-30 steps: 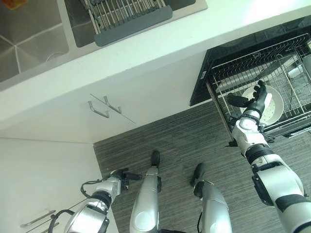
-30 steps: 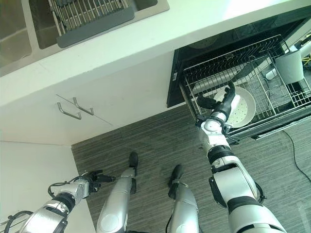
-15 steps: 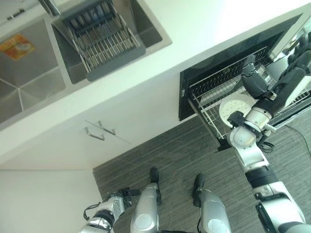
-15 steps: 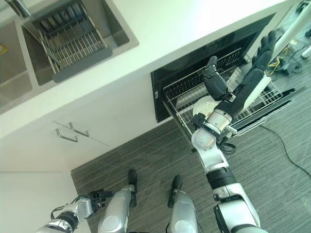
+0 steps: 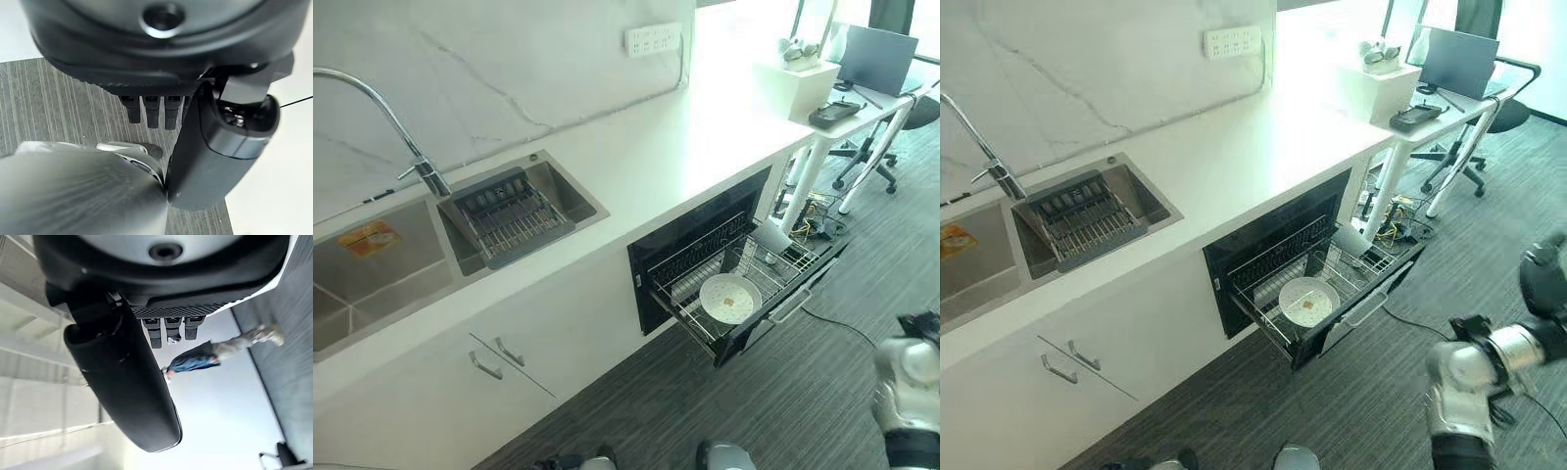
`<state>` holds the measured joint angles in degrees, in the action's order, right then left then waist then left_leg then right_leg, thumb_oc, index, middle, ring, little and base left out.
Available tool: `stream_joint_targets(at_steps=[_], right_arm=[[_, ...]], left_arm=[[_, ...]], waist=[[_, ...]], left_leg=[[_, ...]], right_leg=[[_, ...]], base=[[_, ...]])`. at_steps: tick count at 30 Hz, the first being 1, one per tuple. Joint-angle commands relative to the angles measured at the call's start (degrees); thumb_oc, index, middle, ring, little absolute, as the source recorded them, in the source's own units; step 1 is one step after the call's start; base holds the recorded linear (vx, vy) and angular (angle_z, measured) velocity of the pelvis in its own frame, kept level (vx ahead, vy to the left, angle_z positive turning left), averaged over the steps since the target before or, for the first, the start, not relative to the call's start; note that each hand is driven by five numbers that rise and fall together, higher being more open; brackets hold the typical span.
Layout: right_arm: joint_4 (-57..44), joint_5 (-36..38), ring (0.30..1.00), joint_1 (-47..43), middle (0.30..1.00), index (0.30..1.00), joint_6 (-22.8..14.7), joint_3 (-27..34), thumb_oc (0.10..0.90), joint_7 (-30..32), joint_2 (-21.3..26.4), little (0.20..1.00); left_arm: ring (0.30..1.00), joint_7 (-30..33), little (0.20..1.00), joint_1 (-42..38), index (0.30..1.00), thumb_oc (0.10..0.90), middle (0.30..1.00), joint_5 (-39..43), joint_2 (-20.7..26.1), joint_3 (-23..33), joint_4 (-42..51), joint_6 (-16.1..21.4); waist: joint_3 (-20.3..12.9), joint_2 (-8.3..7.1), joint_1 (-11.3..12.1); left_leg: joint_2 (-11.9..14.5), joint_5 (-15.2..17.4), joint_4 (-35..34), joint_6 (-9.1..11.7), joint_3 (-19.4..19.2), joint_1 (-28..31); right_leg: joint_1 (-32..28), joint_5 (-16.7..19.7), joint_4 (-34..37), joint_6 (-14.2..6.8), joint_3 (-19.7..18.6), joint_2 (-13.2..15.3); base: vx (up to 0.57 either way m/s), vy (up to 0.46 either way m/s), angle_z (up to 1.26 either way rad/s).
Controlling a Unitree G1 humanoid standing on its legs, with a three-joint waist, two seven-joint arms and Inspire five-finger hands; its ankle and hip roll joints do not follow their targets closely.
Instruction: Place the dishes in the dishwasher.
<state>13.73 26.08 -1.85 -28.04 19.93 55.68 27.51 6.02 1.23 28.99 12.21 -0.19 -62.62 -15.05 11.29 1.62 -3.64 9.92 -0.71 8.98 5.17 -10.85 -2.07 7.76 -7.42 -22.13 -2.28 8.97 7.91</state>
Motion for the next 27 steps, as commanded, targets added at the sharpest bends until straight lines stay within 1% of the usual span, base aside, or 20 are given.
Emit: stream_joint_targets(at_steps=[1,4,5,6,8,9,10,11,13,14,15,16,17,19,23,25,26,27], right_arm=[[1.1,4.5,0.9,-4.1,0.9,0.9,-0.9,1.6,0.8,-6.5,2.1,0.9],[10.7,12.2,0.9,-3.0,0.9,0.9,0.3,3.1,0.8,-10.8,1.0,0.9],[13.8,13.2,0.9,-3.0,0.9,0.9,1.7,3.3,0.8,-11.8,0.9,0.9],[17.6,13.7,0.9,-3.1,0.9,0.9,2.0,3.2,0.8,-12.9,0.7,0.9],[26.0,12.3,0.9,-4.5,0.9,0.9,3.8,2.0,0.8,-15.3,1.4,0.9],[28.9,11.9,0.9,-5.2,0.9,0.9,5.1,1.1,0.8,-15.8,1.9,0.9],[30.0,12.1,0.9,-5.6,0.9,0.9,5.6,0.8,0.8,-16.1,2.0,0.9],[33.2,11.1,0.9,-7.1,0.9,0.9,7.3,-1.1,0.8,-16.7,2.4,0.9],[35.8,9.6,0.9,-9.8,0.9,0.9,9.1,-4.0,0.8,-17.4,3.7,0.9],[38.1,7.0,0.9,-15.3,0.9,0.9,12.2,-9.0,0.8,-18.8,5.8,0.9],[39.5,4.4,0.9,-19.4,0.9,0.9,13.3,-13.0,0.8,-20.0,7.1,0.9],[39.6,4.3,0.9,-19.7,0.9,0.9,13.4,-13.2,0.8,-20.0,7.2,0.9],[40.7,0.0,0.9,-23.5,0.9,0.9,12.4,-16.6,0.8,-18.9,8.0,0.9],[40.2,-5.6,0.9,-26.1,0.9,0.9,11.4,-19.2,0.8,-18.8,9.2,0.9],[38.1,-12.9,0.9,-33.4,0.9,0.9,14.8,-26.0,0.8,-19.2,11.7,0.9],[38.3,-14.0,0.9,-35.8,0.9,0.9,15.3,-29.0,0.8,-19.5,12.6,0.9],[38.3,-14.0,0.9,-35.8,0.9,0.9,15.3,-29.0,0.8,-19.5,12.6,0.9],[38.6,-16.1,0.9,-39.2,0.9,0.9,15.7,-32.3,0.8,-19.7,13.2,0.9]], left_arm=[[0.9,-0.9,0.9,-0.3,0.9,0.8,0.9,-1.5,1.7,-1.6,-1.4,-1.4],[0.9,-1.3,0.9,-0.9,0.9,0.8,0.9,0.0,2.0,-2.0,-3.0,-0.6],[0.9,-1.2,0.9,-1.2,0.9,0.8,0.9,0.4,2.2,-2.2,-3.4,-0.5],[0.9,-1.2,0.9,-1.6,0.9,0.8,0.9,0.5,2.4,-2.3,-3.7,-0.7],[0.9,-0.8,0.9,-2.9,0.9,0.8,0.9,1.1,2.9,-3.2,-4.8,-0.9],[0.9,-0.6,0.9,-3.8,0.9,0.8,0.9,1.4,3.1,-3.8,-5.1,-1.4],[0.9,-0.6,0.9,-4.1,0.9,0.8,0.9,1.5,3.1,-3.9,-5.1,-1.6],[0.9,0.2,0.9,-5.7,0.9,0.8,0.9,1.8,3.3,-5.0,-5.2,-2.4],[0.9,0.9,0.9,-7.5,0.9,0.8,0.9,2.3,3.7,-6.5,-4.8,-3.1],[0.9,1.4,0.9,-11.1,0.9,0.8,0.9,3.4,4.6,-8.4,-5.0,-3.6],[0.9,1.6,0.9,-13.7,0.9,0.8,0.9,4.3,5.4,-9.6,-5.1,-3.7],[0.9,1.6,0.9,-13.9,0.9,0.8,0.9,4.4,5.5,-9.7,-5.1,-3.7],[0.9,2.0,0.9,-15.5,0.9,0.8,0.9,4.6,5.9,-10.3,-4.9,-3.8],[0.9,2.3,0.9,-16.3,0.9,0.8,0.9,4.9,6.4,-10.3,-4.7,-4.0],[0.9,2.3,0.9,-18.0,0.9,0.8,0.9,3.7,7.5,-10.4,-3.8,-4.3],[0.9,2.2,0.9,-18.5,0.9,0.8,0.9,2.9,8.1,-10.2,-3.6,-4.5],[0.9,2.2,0.9,-18.5,0.9,0.8,0.9,2.9,8.1,-10.2,-3.6,-4.5],[0.9,1.9,0.9,-18.9,0.9,0.8,0.9,2.3,9.1,-10.1,-3.9,-4.0]], waist=[[1.9,-0.88,-0.8],[1.9,-0.9,-1.1],[1.9,-0.87,-1.0],[2.0,-0.81,-0.9],[2.5,-0.57,-0.5],[2.7,-0.45,-0.4],[2.8,-0.39,-0.3],[3.3,-0.25,0.2],[4.3,-0.13,0.9],[7.5,0.08,2.2],[10.2,0.34,3.3],[10.2,0.41,3.3],[12.3,0.73,4.5],[13.5,0.91,5.2],[15.9,0.62,7.1],[16.9,0.24,8.0],[16.9,0.24,8.0],[18.2,-0.39,9.2]], left_leg=[[3.7,11.3,8.2,-0.9,2.3,-1.2],[3.8,11.3,8.2,-0.8,2.2,-1.1],[3.8,11.3,8.2,-0.7,2.3,-1.1],[3.7,11.3,8.2,-0.7,2.4,-1.0],[3.8,10.8,8.2,-0.4,2.7,-1.1],[4.0,10.6,8.2,-0.2,2.7,-1.4],[4.0,10.5,8.2,-0.2,2.7,-1.5],[4.0,10.1,8.2,0.0,3.0,-2.3],[4.0,9.5,8.2,0.1,3.4,-3.8],[3.6,8.4,8.2,-0.1,4.7,-7.6],[3.1,7.9,8.2,-0.5,5.6,-9.8],[3.1,7.7,8.2,-0.5,5.8,-10.2],[2.5,7.1,8.2,-1.1,6.8,-12.2],[1.9,6.5,8.2,-1.5,7.6,-13.7],[0.2,5.1,8.2,-2.5,8.8,-17.3],[-0.4,4.5,8.2,-2.8,9.5,-18.5],[-0.4,4.5,8.2,-2.8,9.5,-18.5],[-1.1,4.0,8.2,-3.3,10.2,-19.7]], right_leg=[[-5.9,-4.9,4.9,-2.5,-1.3,1.1],[-6.0,-5.0,4.9,-2.4,-1.2,1.0],[-6.1,-5.0,4.9,-2.3,-1.1,1.0],[-6.2,-5.0,4.9,-2.2,-1.1,1.0],[-6.3,-5.0,4.9,-2.0,-0.7,1.1],[-6.2,-4.9,4.9,-2.1,-0.4,1.2],[-6.1,-4.9,4.9,-2.1,-0.3,1.2],[-5.6,-4.6,4.9,-2.2,0.2,1.3],[-4.4,-4.2,4.9,-2.3,0.8,1.4],[-1.4,-3.6,4.9,-2.3,1.6,1.3],[0.3,-3.3,4.9,-2.2,2.0,1.0],[0.6,-3.1,4.9,-2.1,2.1,1.0],[2.3,-2.5,4.9,-1.9,2.3,0.5],[3.6,-2.1,4.6,-1.8,2.5,0.2],[8.5,-2.6,0.7,-1.5,2.5,0.5],[9.9,-2.8,-0.7,-1.3,2.6,0.6],[9.9,-2.8,-0.7,-1.3,2.6,0.6],[11.2,-2.9,-2.0,-1.1,2.7,0.6]], base=[[0.03,-0.069,-0.14],[0.04,-0.041,-0.08],[0.07,-0.029,-0.05],[0.07,-0.02,0.04],[0.06,-0.009,0.08],[0.04,-0.002,0.05],[0.03,-0.008,0.04],[0.01,-0.019,0.04],[-0.14,-0.053,0.25],[-0.37,-0.08,0.43],[-0.35,-0.067,0.43],[-0.23,-0.033,0.33],[-0.12,-0.019,0.37],[-0.09,-0.017,0.17],[-0.06,-0.032,0.15],[-0.01,-0.055,0.32],[0.03,-0.08,0.12],[0.03,-0.072,0.02]])
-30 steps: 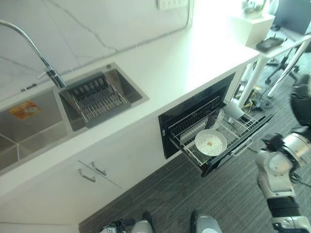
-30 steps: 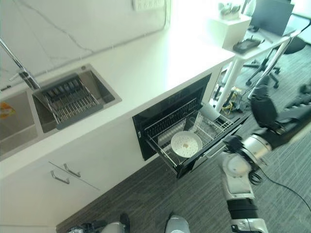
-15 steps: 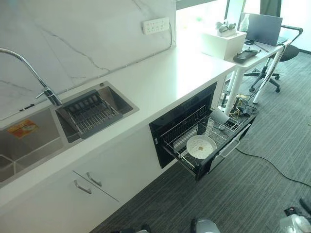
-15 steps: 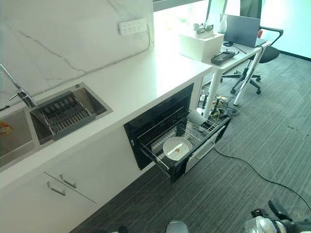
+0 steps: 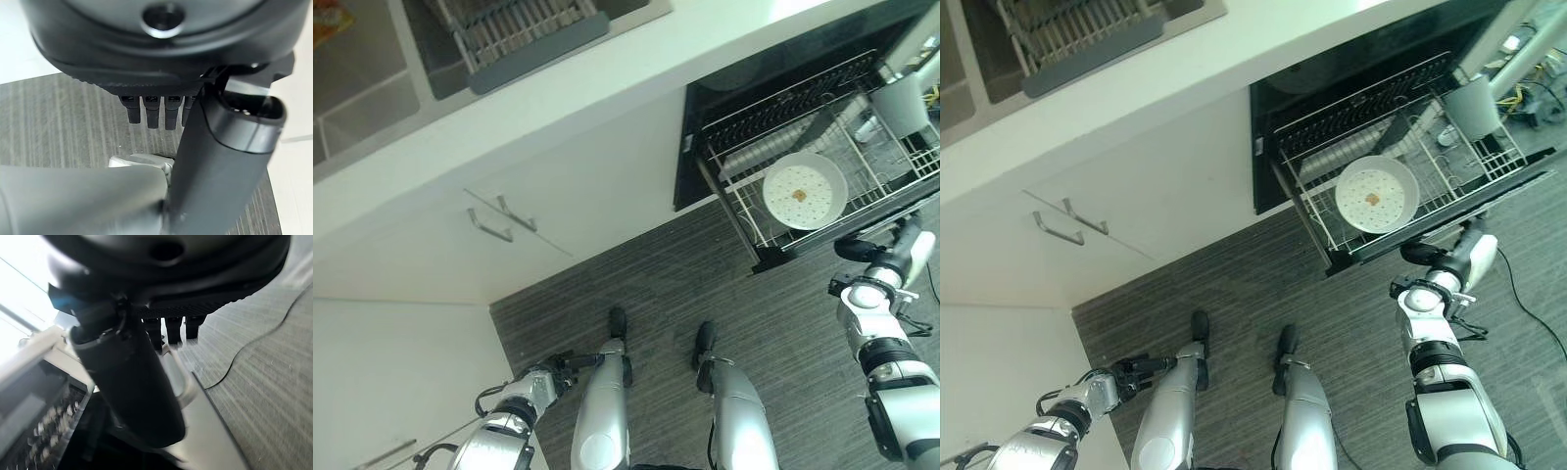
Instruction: Place the dishes in the dishwasher.
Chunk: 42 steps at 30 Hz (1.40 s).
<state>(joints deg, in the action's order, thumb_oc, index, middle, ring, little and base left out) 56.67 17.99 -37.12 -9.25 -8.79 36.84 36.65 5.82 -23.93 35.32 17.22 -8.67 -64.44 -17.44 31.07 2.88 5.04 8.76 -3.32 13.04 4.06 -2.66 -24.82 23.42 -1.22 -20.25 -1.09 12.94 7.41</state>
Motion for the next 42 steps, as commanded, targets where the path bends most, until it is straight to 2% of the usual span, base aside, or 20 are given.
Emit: stream_joint_targets(at_steps=[1,6,15,19,20,21,23,26,30,32,35,36,37,38,41,42], right_arm=[[-4.3,-9.0,0.9,-5.1,0.9,0.9,-3.0,-4.6,0.8,-1.2,4.3,0.9],[-4.9,-11.6,0.9,-11.5,0.9,0.9,-2.3,-9.3,0.8,0.0,5.9,0.9],[-6.0,-12.4,0.9,-19.9,0.9,0.9,-1.6,-13.9,0.8,1.1,8.7,0.9],[-7.2,-12.7,0.9,-25.7,0.9,0.9,0.3,-18.0,0.8,-0.8,10.2,0.9],[-6.7,-10.1,0.9,-27.0,0.9,0.9,1.0,-18.8,0.8,-1.6,10.2,0.9],[-5.1,-7.1,0.9,-28.6,0.9,0.9,1.3,-19.3,0.8,-2.6,10.1,0.9],[-1.8,-7.5,0.9,-32.0,0.9,0.9,0.6,-20.7,0.8,-5.2,9.8,0.9],[-0.7,-7.8,0.9,-38.1,0.9,0.9,1.7,-25.1,0.8,-7.0,9.2,0.9],[-1.8,-6.6,0.9,-43.4,0.9,0.9,3.5,-26.8,0.8,-8.5,10.0,0.9],[-2.2,-6.1,0.9,-43.6,0.9,0.9,4.3,-27.3,0.8,-9.2,10.2,0.9],[-2.2,-1.8,0.9,-41.8,0.9,0.9,4.6,-25.8,0.8,-9.9,9.9,0.9],[-2.2,1.3,0.9,-40.9,0.9,0.9,4.2,-24.6,0.8,-10.6,10.1,0.9],[-2.1,2.9,0.9,-39.7,0.9,0.9,3.5,-23.0,0.8,-12.8,10.1,0.9],[-2.7,4.3,0.9,-37.2,0.9,0.9,1.5,-21.1,0.8,-15.0,9.6,0.9],[-7.2,-6.2,0.9,-25.6,0.9,0.9,-1.2,-17.3,0.8,-19.7,5.6,0.9],[-9.0,-5.6,0.9,-22.1,0.9,0.9,-1.6,-17.6,0.8,-19.2,4.8,0.9]], left_arm=[[0.9,1.9,0.9,6.2,0.9,0.8,0.9,-4.4,4.3,-1.6,-2.2,-1.4],[0.9,0.7,0.9,6.0,0.9,0.8,0.9,-6.5,6.0,-2.0,-2.6,-0.2],[0.9,3.4,0.9,6.1,0.9,0.8,0.9,-11.0,8.3,-2.1,-2.9,0.2],[0.9,4.8,0.9,7.2,0.9,0.8,0.9,-10.3,10.2,-0.9,-2.7,0.6],[0.9,4.4,0.9,7.6,0.9,0.8,0.9,-11.1,10.7,-0.7,-2.8,0.9],[0.9,3.6,0.9,7.9,0.9,0.8,0.9,-12.6,11.4,-0.5,-2.6,0.9],[0.9,3.3,0.9,9.4,0.9,0.8,0.9,-14.2,11.8,-0.3,-2.2,1.9],[0.9,2.8,0.9,10.9,0.9,0.8,0.9,-14.4,12.9,-1.0,-0.4,4.1],[0.9,4.0,0.9,12.2,0.9,0.8,0.9,-8.7,13.5,-0.2,1.1,2.8],[0.9,3.7,0.9,12.4,0.9,0.8,0.9,-8.1,13.6,0.1,1.3,3.0],[0.9,1.7,0.9,12.6,0.9,0.8,0.9,-7.7,13.2,1.2,2.5,6.1],[0.9,0.0,0.9,12.6,0.9,0.8,0.9,-6.0,12.5,1.2,3.1,9.5],[0.9,-2.0,0.9,13.1,0.9,0.8,0.9,-4.2,11.9,1.5,4.0,12.4],[0.9,-2.5,0.9,13.1,0.9,0.8,0.9,-3.9,11.2,1.8,6.5,13.3],[0.9,-0.9,0.9,11.3,0.9,0.8,0.9,-1.9,9.1,0.1,13.1,14.2],[0.9,0.0,0.9,11.7,0.9,0.8,0.9,-3.1,9.0,-0.5,13.7,14.1]], waist=[[-1.3,-1.86,0.9],[-1.3,-3.05,2.8],[-1.3,-5.53,6.1],[-1.3,-6.21,8.2],[-1.3,-6.8,8.9],[-1.3,-7.15,10.1],[-1.3,-7.12,12.2],[-1.3,-6.81,13.6],[-1.3,-9.4,14.0],[-1.3,-9.97,14.1],[-1.3,-11.0,14.2],[-1.3,-11.07,14.2],[-1.3,-11.02,14.2],[-1.3,-10.79,13.9],[-1.4,-9.44,12.3],[-1.7,-9.24,12.0]], left_leg=[[-0.2,6.5,4.2,-2.3,2.3,2.7],[-1.1,5.9,4.2,-2.9,3.7,-0.6],[-0.8,5.8,4.2,-2.9,5.1,-3.2],[-0.7,5.6,4.2,-2.6,6.5,-4.2],[-0.9,7.0,4.2,-2.2,6.9,-3.4],[-1.1,7.0,4.2,-2.1,7.7,-3.8],[-1.6,7.0,4.2,-2.0,9.1,-4.3],[-2.0,7.3,4.2,-1.9,9.6,-5.2],[-2.4,8.6,4.2,-1.5,8.6,-4.9],[-2.4,8.9,4.2,-1.5,8.3,-4.6],[-1.8,9.8,4.2,-1.2,7.2,-4.0],[-1.9,8.2,4.2,-1.6,7.0,-5.1],[-1.7,8.5,4.2,-1.5,6.8,-4.7],[-1.5,9.0,4.2,-1.4,6.3,-4.0],[-0.7,9.6,4.2,-1.0,4.2,-1.0],[-0.4,9.7,4.2,-0.9,3.9,-0.6]], right_leg=[[-4.2,-9.2,-4.2,-2.3,-1.2,1.0],[-1.2,-9.3,-6.0,-2.3,-0.9,0.7],[-1.6,-8.4,-4.5,-2.9,1.8,-0.1],[-2.3,-8.7,-4.4,-2.9,3.2,-0.6],[-3.3,-10.2,-4.8,-3.3,3.0,-0.4],[-3.9,-10.2,-4.3,-3.3,3.9,-0.4],[-4.9,-9.5,-2.5,-3.4,5.6,-0.5],[-5.7,-7.3,2.0,-4.2,6.6,-0.6],[-5.1,-6.1,3.1,-6.1,6.5,0.5],[-5.2,-6.2,3.1,-6.4,6.5,0.7],[-5.5,-6.2,3.1,-7.3,6.6,1.2],[-4.8,-5.1,3.1,-6.8,7.4,1.5],[-5.3,-5.4,3.1,-7.0,7.5,1.6],[-6.0,-5.8,3.1,-7.1,7.5,1.6],[-9.0,-6.6,3.1,-7.4,7.7,2.3],[-9.4,-6.7,3.1,-7.4,7.8,2.4]], base=[[0.05,-0.1,-0.05],[0.04,-0.065,0.08],[0.06,-0.071,0.18],[0.11,-0.055,0.19],[0.2,-0.153,0.21],[0.21,-0.173,0.17],[0.12,-0.085,0.26],[0.03,0.064,0.17],[-0.01,0.018,-0.08],[-0.02,-0.012,0.07],[-0.09,-0.026,0.01],[-0.17,0.019,-0.01],[-0.18,0.046,0.0],[-0.08,0.065,0.03],[-0.1,0.107,0.05],[-0.09,0.058,-0.05]])
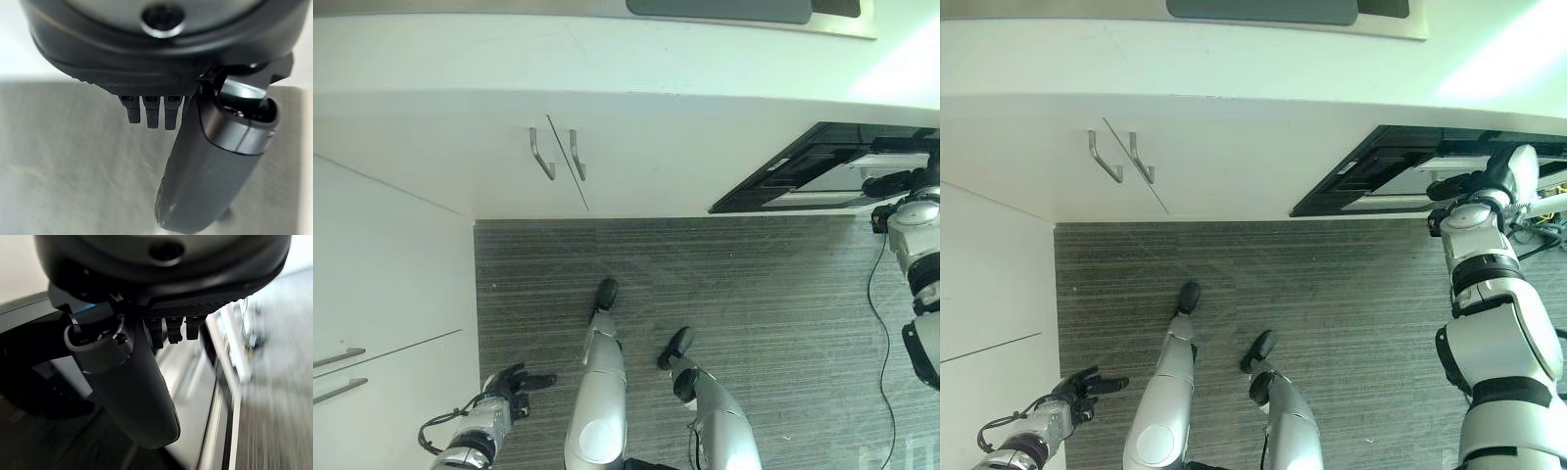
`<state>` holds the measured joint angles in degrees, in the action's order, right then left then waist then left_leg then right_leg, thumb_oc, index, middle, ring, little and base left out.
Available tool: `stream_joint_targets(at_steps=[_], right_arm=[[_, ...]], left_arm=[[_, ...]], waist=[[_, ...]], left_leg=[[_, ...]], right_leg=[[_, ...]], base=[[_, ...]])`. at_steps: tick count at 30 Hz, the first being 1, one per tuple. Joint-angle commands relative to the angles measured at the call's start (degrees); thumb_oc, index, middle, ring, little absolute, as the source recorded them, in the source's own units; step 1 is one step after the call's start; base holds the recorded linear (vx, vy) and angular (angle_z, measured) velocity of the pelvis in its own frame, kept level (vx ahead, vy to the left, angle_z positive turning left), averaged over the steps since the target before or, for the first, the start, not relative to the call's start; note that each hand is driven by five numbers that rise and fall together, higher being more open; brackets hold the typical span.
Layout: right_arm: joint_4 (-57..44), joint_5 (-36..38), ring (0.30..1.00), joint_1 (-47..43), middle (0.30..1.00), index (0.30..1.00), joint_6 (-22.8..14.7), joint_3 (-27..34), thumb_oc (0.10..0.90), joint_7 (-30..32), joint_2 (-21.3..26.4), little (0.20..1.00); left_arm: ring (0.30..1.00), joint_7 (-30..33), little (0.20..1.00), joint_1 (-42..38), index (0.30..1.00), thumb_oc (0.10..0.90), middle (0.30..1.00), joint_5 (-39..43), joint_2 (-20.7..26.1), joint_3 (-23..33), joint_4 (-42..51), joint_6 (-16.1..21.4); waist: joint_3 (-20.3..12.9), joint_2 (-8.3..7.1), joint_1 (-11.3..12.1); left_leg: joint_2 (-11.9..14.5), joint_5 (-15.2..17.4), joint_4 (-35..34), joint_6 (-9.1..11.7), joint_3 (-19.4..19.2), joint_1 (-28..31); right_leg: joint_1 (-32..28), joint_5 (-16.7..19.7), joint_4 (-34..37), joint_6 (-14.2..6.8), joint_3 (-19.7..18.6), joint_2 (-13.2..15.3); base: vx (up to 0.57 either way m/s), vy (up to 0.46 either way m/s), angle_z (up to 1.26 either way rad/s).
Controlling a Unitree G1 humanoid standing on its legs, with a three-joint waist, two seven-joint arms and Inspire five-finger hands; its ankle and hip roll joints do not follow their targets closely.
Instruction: Place the dishes in the dishwasher.
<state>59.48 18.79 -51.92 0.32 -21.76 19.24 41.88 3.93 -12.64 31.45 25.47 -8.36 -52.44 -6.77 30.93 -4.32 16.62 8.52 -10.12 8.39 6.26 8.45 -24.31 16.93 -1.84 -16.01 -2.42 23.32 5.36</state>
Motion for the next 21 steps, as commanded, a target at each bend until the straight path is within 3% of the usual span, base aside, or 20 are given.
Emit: stream_joint_targets(at_steps=[1,2,3,4,5,6,9,13,15,17,21], right_arm=[[-13.7,-5.9,0.9,-3.1,0.9,0.9,-11.6,-4.7,0.8,-1.1,-1.3,0.9],[-15.3,-6.3,0.9,2.1,0.9,0.9,-12.7,-4.0,0.8,-1.3,-1.8,0.9],[-16.7,-6.1,0.9,7.0,0.9,0.9,-13.7,-2.5,0.8,-2.7,-1.5,0.9],[-19.1,-7.5,0.9,12.8,0.9,0.9,-13.9,-0.5,0.8,-4.1,-1.1,0.9],[-19.3,-7.5,0.9,13.2,0.9,0.9,-13.8,-0.2,0.8,-4.1,-1.2,0.9],[-21.9,-9.8,0.9,19.1,0.9,0.9,-13.4,1.2,0.8,-4.9,-1.5,0.9],[-25.0,-13.5,0.9,32.9,0.9,0.9,-12.6,3.7,0.8,-6.2,-3.8,0.9],[-22.4,-13.8,0.9,42.4,0.9,0.9,-11.9,5.9,0.8,-9.3,-7.9,0.9],[-18.2,-10.7,0.9,46.6,0.9,0.9,-10.3,6.5,0.8,-12.0,-10.9,0.9],[-12.0,-10.5,0.9,48.7,0.9,0.9,-10.7,8.3,0.8,-14.6,-14.0,0.9],[-7.2,-16.1,0.9,48.0,0.9,0.9,-12.0,7.0,0.8,-17.7,-15.1,0.9]], left_arm=[[0.9,2.9,0.9,1.5,0.9,0.8,0.9,-6.2,1.1,-1.6,1.9,7.2],[0.9,5.1,0.9,2.8,0.9,0.8,0.9,-15.1,2.7,-3.0,3.5,10.1],[0.9,6.1,0.9,4.5,0.9,0.8,0.9,-19.8,4.9,-4.1,6.9,10.5],[0.9,6.8,0.9,6.8,0.9,0.8,0.9,-20.8,7.3,-4.2,11.7,11.5],[0.9,6.8,0.9,7.0,0.9,0.8,0.9,-20.8,7.5,-4.3,12.0,11.3],[0.9,8.1,0.9,9.1,0.9,0.8,0.9,-21.3,10.1,-3.4,16.7,11.5],[0.9,7.5,0.9,14.4,0.9,0.8,0.9,-22.1,14.2,1.6,22.9,13.4],[0.9,2.3,0.9,17.9,0.9,0.8,0.9,-23.3,12.0,4.1,23.3,14.1],[0.9,-3.9,0.9,18.4,0.9,0.8,0.9,-25.1,9.0,2.4,21.3,13.7],[0.9,-10.4,0.9,16.7,0.9,0.8,0.9,-27.0,4.3,-1.7,17.0,10.3],[0.9,-16.0,0.9,13.8,0.9,0.8,0.9,-31.5,1.8,-6.4,13.2,7.6]], waist=[[-2.0,-1.62,0.0],[-2.6,-0.44,-1.1],[-3.3,1.16,-2.2],[-3.8,3.07,-3.5],[-3.9,3.03,-3.3],[-4.6,4.77,-4.6],[-7.1,6.85,-7.1],[-10.5,7.04,-9.5],[-13.0,6.97,-11.1],[-15.8,6.97,-13.1],[-17.0,6.8,-14.4]], left_leg=[[0.1,16.6,8.8,-2.9,-7.5,-0.6],[0.3,16.6,8.8,-2.8,-7.8,0.2],[0.5,16.5,8.8,-2.7,-8.3,0.8],[0.6,16.5,8.8,-2.7,-9.0,1.7],[0.6,16.5,8.8,-2.7,-9.0,1.8],[0.8,16.7,8.8,-2.8,-9.7,2.7],[1.8,17.1,8.8,-2.4,-11.3,5.3],[2.8,17.2,8.8,-1.9,-12.2,8.1],[3.4,17.4,8.8,-1.6,-12.9,10.1],[3.7,18.3,8.8,-1.5,-13.8,12.9],[3.8,18.9,8.8,-1.4,-14.2,14.6]], right_leg=[[-3.4,-6.3,-1.2,-5.9,-2.4,4.6],[-4.0,-6.4,-1.2,-5.8,-2.4,5.0],[-4.2,-6.4,-1.2,-5.7,-2.6,5.4],[-4.5,-6.6,-1.2,-5.7,-3.0,6.0],[-4.5,-6.6,-1.2,-5.7,-3.1,6.0],[-5.1,-7.0,-1.2,-5.7,-3.6,6.5],[-6.5,-7.7,-1.2,-5.8,-4.6,7.5],[-8.1,-8.0,-1.2,-5.9,-5.8,7.6],[-9.5,-8.1,-1.2,-5.8,-6.6,7.4],[-10.9,-8.5,-1.2,-5.7,-8.2,7.0],[-11.6,-8.7,-1.2,-5.5,-9.5,6.5]], base=[[-0.09,0.094,-0.04],[-0.11,0.229,0.02],[-0.13,0.392,0.09],[-0.09,0.312,0.28],[-0.11,0.307,0.35],[-0.09,0.198,0.27],[-0.13,0.15,-0.07],[-0.03,0.009,-0.21],[0.04,-0.014,-0.26],[0.09,0.013,-0.47],[0.03,-0.003,-0.29]])
